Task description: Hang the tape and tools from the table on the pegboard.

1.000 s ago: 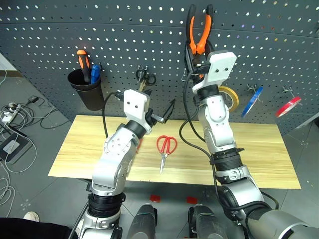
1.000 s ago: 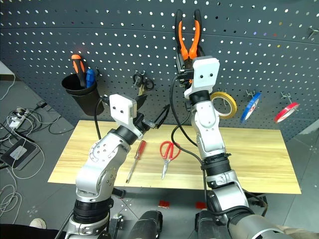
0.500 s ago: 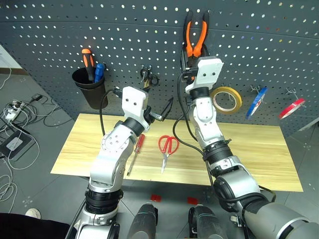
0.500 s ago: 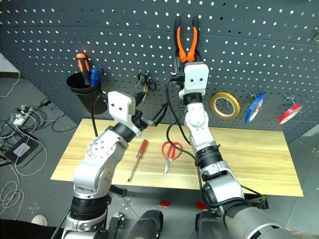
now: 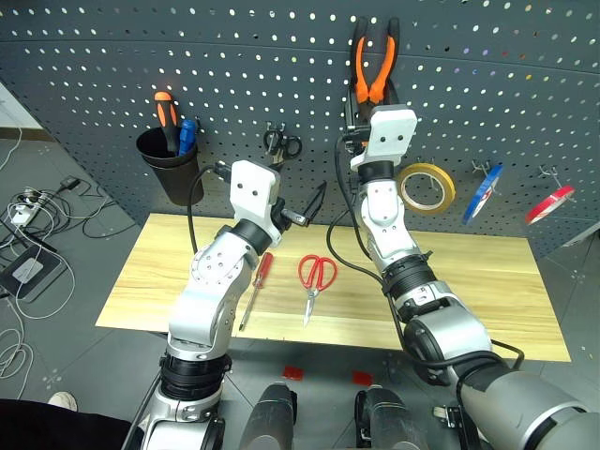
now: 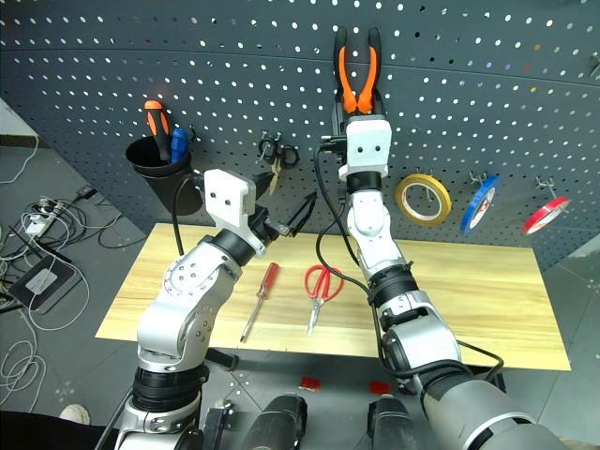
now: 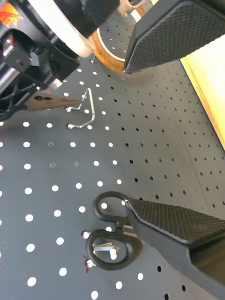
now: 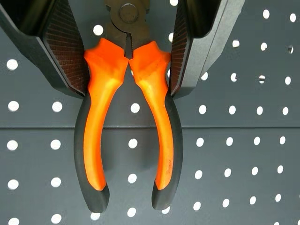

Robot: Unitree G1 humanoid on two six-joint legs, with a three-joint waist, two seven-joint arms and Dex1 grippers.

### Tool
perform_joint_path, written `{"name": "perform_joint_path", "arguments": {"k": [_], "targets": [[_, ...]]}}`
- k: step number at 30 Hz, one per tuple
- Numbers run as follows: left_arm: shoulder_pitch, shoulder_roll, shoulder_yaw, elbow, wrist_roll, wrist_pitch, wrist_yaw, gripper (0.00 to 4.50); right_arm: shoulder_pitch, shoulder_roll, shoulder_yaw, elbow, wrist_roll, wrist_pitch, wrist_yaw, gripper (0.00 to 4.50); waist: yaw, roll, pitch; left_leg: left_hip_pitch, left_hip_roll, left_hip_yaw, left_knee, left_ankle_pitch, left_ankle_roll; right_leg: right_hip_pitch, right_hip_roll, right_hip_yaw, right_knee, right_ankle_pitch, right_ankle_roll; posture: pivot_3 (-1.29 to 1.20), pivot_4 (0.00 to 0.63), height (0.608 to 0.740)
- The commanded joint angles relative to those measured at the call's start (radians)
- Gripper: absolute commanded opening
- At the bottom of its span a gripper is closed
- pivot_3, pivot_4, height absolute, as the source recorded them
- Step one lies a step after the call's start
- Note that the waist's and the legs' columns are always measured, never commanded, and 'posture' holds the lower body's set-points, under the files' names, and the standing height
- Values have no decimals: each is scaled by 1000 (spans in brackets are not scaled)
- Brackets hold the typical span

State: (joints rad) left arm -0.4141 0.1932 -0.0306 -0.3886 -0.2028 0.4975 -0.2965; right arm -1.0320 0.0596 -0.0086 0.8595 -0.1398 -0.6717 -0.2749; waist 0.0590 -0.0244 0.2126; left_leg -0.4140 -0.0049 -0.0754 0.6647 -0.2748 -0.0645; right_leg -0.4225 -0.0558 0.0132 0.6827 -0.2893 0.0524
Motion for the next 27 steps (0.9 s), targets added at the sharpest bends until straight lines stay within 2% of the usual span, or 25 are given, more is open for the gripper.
{"name": "perform_joint_path", "arguments": {"k": [1, 12, 19, 27], "targets": [[-17, 6, 13, -36, -18, 1, -2, 4500, -54, -3, -8, 4, -6, -57, -28, 2334, 0, 0, 0, 0, 0, 0, 0, 0, 0, 0, 0, 0, 0, 0, 0, 333, 210, 740], [-26, 15, 16, -34, -24, 8, 5, 4500, -66, -12, -13, 62, -15, -29, -73, 2334, 1, 0, 0, 0, 0, 0, 0, 0, 0, 0, 0, 0, 0, 0, 0, 334, 216, 740], [-31, 20, 20, -24, -27, 6, 3, 4500, -61, -16, -17, 69, -6, -28, -77, 4476, 0, 0, 0, 0, 0, 0, 0, 0, 0, 0, 0, 0, 0, 0, 0, 327, 215, 740], [-40, 13, 19, -9, -30, 0, 6, 4500, -50, -16, -18, 56, -5, -21, -78, 4476, 0, 0, 0, 0, 0, 0, 0, 0, 0, 0, 0, 0, 0, 0, 0, 317, 213, 740]]}}
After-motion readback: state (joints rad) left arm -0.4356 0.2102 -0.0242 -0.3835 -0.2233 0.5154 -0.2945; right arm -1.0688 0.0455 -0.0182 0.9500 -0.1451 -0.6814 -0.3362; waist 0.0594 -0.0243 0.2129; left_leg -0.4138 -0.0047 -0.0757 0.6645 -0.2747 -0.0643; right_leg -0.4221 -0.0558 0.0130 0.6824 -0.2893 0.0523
